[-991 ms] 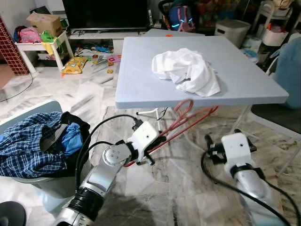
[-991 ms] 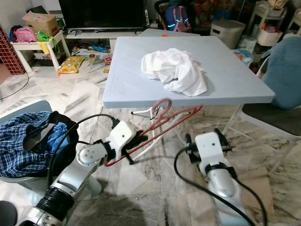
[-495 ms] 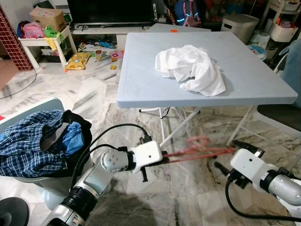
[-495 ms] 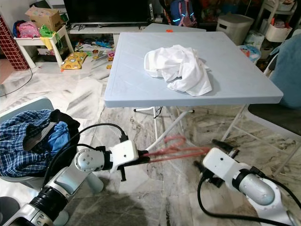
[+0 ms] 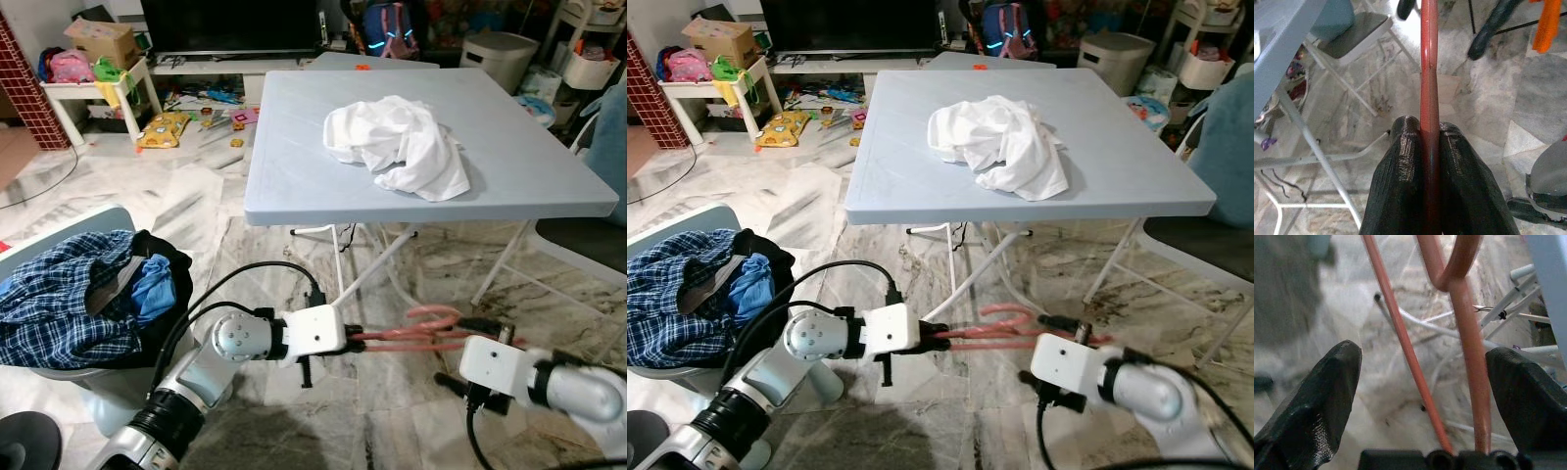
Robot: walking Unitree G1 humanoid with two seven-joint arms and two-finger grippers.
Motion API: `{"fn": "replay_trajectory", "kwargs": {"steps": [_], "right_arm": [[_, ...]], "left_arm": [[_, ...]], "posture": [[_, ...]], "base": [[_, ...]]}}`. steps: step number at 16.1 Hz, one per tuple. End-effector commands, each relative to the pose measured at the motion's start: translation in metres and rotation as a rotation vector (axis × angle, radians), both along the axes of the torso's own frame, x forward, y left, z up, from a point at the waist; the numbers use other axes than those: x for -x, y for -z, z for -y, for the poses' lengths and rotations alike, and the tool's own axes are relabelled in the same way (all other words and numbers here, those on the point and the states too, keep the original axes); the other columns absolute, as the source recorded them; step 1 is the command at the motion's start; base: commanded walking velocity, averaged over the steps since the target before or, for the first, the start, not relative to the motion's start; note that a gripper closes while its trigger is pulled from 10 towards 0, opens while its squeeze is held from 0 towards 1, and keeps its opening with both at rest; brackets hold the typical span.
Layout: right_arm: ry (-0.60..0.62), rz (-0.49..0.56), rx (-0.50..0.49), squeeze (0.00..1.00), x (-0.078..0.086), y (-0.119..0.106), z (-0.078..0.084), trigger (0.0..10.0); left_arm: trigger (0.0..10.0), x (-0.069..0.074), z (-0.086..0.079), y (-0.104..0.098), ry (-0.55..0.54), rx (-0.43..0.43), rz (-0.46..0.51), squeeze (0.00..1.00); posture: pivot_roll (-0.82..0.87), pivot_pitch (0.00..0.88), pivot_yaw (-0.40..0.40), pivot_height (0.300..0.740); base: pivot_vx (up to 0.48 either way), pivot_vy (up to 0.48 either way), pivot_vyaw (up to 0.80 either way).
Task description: Hang hanger
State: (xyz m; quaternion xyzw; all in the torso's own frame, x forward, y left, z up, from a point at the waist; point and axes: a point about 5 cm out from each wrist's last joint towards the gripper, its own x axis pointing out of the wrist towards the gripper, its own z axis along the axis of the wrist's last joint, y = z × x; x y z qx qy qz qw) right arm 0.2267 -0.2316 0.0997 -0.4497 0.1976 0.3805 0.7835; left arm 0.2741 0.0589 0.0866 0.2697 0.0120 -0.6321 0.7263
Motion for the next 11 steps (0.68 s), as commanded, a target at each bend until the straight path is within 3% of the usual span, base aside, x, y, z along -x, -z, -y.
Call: {"fn": "replay_trajectory", "kwargs": {"steps": [1, 3, 4, 6, 11], "right_arm": [[-0.033, -0.012, 0.043, 0.0, -0.002, 0.001, 0.002, 10.0], [-0.048, -0.02, 0.045, 0.0, -0.005, 0.001, 0.002, 9.5], [-0.064, -0.043, 0.056, 0.0, -0.004, 0.0, 0.004, 0.0], [-0.094, -0.089, 0.14, 0.0, -0.001, 0.004, 0.016, 0.0], [-0.087, -0.079, 0.156, 0.0, -0.008, -0.001, 0.024, 0.0]], "left_arm": [[10.0, 0.0, 0.001, -0.004, 0.031, 0.0, 0.023, 0.0], [10.0, 0.0, 0.002, -0.004, 0.037, -0.001, 0.027, 0.0], [10.0, 0.0, 0.002, -0.004, 0.04, -0.002, 0.03, 0.0], [10.0, 0.001, 0.002, -0.003, 0.046, -0.002, 0.034, 0.0], [10.0, 0.004, 0.004, 0.0, 0.06, -0.008, 0.047, 0.0]], "posture": [[0.0, 0.0, 0.004, 0.74], [0.0, 0.0, 0.001, 0.74], [0.0, 0.0, -0.001, 0.74], [0.0, 0.0, -0.005, 0.74], [0.0, 0.0, -0.01, 0.74]], "base": [[0.0, 0.0, 0.0], [0.0, 0.0, 0.0], [0.0, 0.0, 0.0], [0.0, 0.0, 0.0], [0.0, 0.0, 0.0]]}}
